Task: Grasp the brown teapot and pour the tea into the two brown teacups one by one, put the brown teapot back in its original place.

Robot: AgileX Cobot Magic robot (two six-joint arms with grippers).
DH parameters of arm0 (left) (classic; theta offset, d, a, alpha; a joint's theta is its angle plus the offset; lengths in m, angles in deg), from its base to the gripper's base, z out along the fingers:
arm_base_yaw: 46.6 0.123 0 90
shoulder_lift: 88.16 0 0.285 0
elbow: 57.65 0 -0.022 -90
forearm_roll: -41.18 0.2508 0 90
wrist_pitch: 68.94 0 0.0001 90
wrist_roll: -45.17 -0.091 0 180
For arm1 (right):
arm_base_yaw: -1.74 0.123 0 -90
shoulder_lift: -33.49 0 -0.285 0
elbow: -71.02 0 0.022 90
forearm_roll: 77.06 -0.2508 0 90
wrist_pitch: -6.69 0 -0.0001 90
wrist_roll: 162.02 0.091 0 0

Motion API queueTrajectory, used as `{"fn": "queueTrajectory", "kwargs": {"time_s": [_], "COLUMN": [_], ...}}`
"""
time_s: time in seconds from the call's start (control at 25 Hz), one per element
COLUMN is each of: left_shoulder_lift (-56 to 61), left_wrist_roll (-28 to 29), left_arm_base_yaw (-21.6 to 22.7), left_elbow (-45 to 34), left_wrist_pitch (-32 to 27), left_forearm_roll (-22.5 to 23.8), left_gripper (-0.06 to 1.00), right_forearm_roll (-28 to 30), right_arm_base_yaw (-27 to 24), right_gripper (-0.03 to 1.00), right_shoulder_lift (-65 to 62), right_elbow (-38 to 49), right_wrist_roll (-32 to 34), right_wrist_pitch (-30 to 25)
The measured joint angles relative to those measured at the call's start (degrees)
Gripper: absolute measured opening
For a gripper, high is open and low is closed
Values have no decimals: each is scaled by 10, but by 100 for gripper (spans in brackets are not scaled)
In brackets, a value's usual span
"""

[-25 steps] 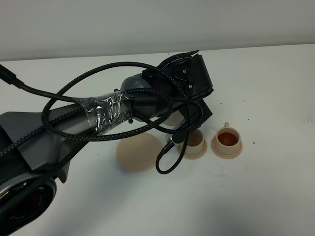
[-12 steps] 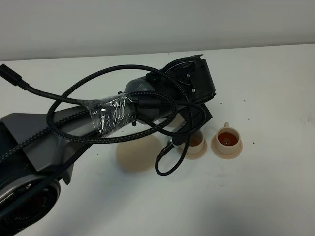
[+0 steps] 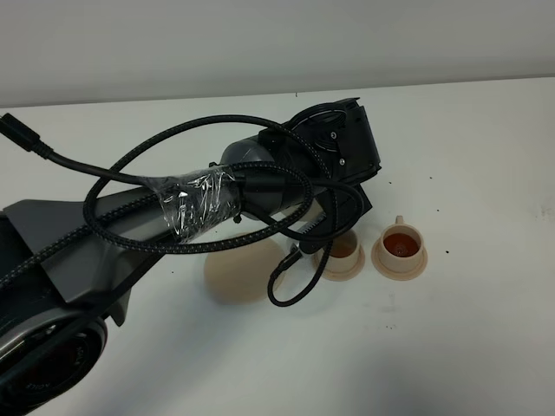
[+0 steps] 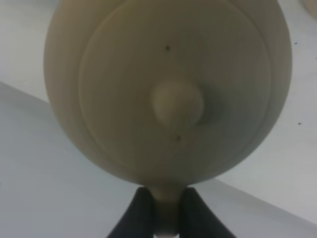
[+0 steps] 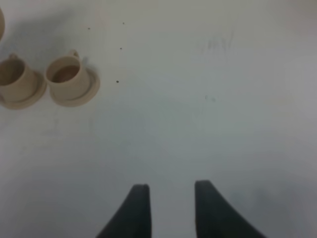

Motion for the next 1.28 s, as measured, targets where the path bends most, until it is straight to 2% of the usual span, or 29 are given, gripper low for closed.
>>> {"fn": "queueTrajectory", "kwargs": {"time_s": [0.68,1.28], "left_shoulder_lift": [0,0], "left_wrist_roll": [-26,-29], "left_arm_base_yaw": [-10,-11], "left_elbow": [0,0], "left_wrist_pitch": [32,29], "left_forearm_roll": [17,25], "left_gripper": [13,13], "right_forearm_roll": [0,0], "right_arm_base_yaw": [0,0], "right_gripper": [24,24], "right_shoulder_lift": [0,0], "right_elbow": [0,0], "right_wrist_roll": [0,0], "right_wrist_pitch": [0,0]}}
